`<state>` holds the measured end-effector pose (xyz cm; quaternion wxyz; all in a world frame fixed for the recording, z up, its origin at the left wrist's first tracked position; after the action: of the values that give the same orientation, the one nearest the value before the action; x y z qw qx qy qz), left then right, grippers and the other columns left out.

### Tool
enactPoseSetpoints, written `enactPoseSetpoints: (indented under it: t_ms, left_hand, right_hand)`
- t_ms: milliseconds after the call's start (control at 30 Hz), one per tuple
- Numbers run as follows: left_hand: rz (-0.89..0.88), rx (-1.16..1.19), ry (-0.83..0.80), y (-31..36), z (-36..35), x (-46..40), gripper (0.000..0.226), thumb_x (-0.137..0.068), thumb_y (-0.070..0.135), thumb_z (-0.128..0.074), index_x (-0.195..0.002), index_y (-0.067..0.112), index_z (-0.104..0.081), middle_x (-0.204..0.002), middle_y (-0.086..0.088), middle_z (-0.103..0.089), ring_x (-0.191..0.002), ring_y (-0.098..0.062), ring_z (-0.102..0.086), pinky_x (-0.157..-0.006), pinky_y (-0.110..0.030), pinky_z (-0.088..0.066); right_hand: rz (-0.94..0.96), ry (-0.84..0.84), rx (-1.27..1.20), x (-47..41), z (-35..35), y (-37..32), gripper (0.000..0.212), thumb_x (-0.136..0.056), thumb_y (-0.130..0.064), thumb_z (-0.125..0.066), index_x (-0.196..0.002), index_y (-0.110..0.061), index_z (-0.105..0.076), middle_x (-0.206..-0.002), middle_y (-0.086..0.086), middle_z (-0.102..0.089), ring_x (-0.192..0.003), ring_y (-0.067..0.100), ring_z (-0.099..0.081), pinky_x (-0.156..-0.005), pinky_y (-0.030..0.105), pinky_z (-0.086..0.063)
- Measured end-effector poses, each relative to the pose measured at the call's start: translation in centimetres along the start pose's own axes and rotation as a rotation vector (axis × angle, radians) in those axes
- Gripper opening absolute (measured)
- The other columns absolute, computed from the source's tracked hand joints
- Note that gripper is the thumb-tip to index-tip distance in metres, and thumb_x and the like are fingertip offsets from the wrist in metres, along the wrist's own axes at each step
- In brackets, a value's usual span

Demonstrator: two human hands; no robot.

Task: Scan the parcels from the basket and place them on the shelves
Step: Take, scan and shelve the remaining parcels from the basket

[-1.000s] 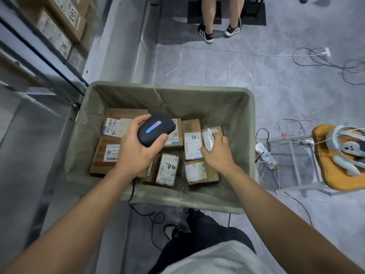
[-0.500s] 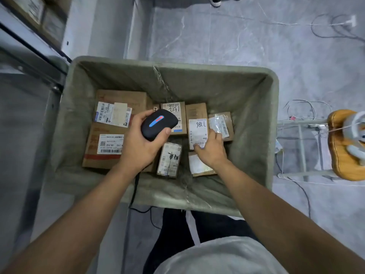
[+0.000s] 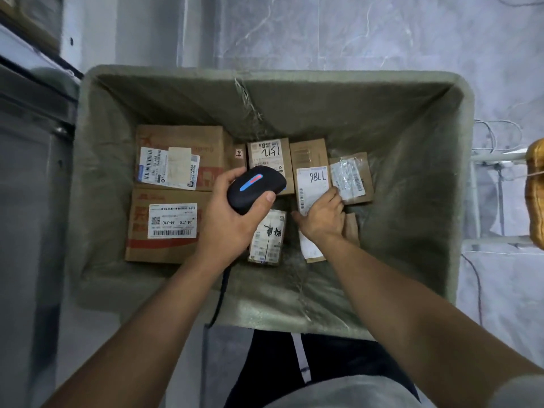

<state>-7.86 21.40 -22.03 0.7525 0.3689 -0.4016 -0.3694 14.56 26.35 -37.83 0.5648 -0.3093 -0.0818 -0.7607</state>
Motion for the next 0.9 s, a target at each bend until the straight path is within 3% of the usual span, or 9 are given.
enactPoseSetpoints:
  t_ms: [400, 567, 667, 767, 833, 900]
  left_hand:
    - [0.03, 0.059, -0.024, 1.6, 0.8, 1.1, 0.059, -0.068, 0.068, -0.076, -0.121, 0.052, -0.054, -0.113, 0.008, -0.072, -0.079, -0.025, -0.068, -0.084, -0.059, -0.06]
    - [-0.006, 0.079, -0.024, 3.1, 1.1, 2.6, 0.065, -0.068, 0.066, -0.079, -0.125, 0.047, -0.055, -0.113, 0.018, -0.069, -0.094, -0.018, -0.071, -0.085, -0.059, -0.06]
    - [-0.027, 0.076, -0.034, 3.7, 1.4, 3.6, 0.064, -0.069, 0.065, -0.08, -0.125, 0.048, -0.055, -0.115, 0.012, -0.07, -0.092, -0.019, -0.071, -0.085, -0.06, -0.06]
    - [-0.064, 0.036, -0.027, 4.5, 2.2, 4.8, 0.058, -0.069, 0.065, -0.079, -0.12, 0.054, -0.054, -0.117, 0.014, -0.07, -0.096, -0.01, -0.071, -0.09, -0.044, -0.06]
    - [-0.092, 0.003, -0.025, 5.3, 2.8, 5.8, 0.058, -0.071, 0.06, -0.078, -0.122, 0.049, -0.054, -0.119, 0.017, -0.068, -0.103, 0.001, -0.067, -0.093, -0.028, -0.055]
    - [-0.101, -0.022, -0.02, 5.9, 3.4, 6.8, 0.061, -0.073, 0.052, -0.079, -0.127, 0.039, -0.054, -0.12, 0.019, -0.067, -0.105, 0.006, -0.065, -0.093, -0.022, -0.052]
  right_hand:
    - [0.077, 0.06, -0.071, 2.7, 4.8, 0.3, 0.117, -0.075, -0.058, -0.076, -0.155, -0.002, -0.012, -0.149, 0.018, -0.033, -0.134, 0.036, -0.034, -0.112, 0.046, -0.034]
    - [0.133, 0.094, -0.095, 4.9, 8.0, 0.7, 0.116, -0.074, -0.058, -0.075, -0.156, -0.006, -0.012, -0.147, 0.015, -0.035, -0.134, 0.033, -0.034, -0.113, 0.045, -0.032]
    - [0.172, 0.12, -0.091, 6.3, 10.1, 0.9, 0.115, -0.073, -0.058, -0.075, -0.156, -0.009, -0.013, -0.147, 0.014, -0.036, -0.133, 0.033, -0.035, -0.113, 0.046, -0.032]
    - [0.241, 0.127, -0.071, 7.9, 11.9, 0.8, 0.114, -0.072, -0.058, -0.074, -0.156, -0.011, -0.014, -0.147, 0.012, -0.036, -0.133, 0.032, -0.034, -0.114, 0.045, -0.031]
    - [0.307, 0.133, -0.06, 8.8, 13.0, 0.2, 0.111, -0.071, -0.057, -0.073, -0.156, -0.013, -0.015, -0.146, 0.01, -0.036, -0.133, 0.03, -0.034, -0.114, 0.044, -0.031]
    - [0.372, 0.145, -0.053, 9.5, 14.2, -0.7, 0.112, -0.07, -0.058, -0.073, -0.156, -0.014, -0.016, -0.143, 0.009, -0.038, -0.133, 0.03, -0.035, -0.115, 0.044, -0.031]
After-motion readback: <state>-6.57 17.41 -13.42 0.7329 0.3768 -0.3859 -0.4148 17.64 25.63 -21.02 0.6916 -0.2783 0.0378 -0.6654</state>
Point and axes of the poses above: each hand's wrist, its own x-axis away from the middle knuckle, its own z-axis out of the back of the hand, y = z × x, the point moved 9 cm from there along -x, towards the middle knuckle
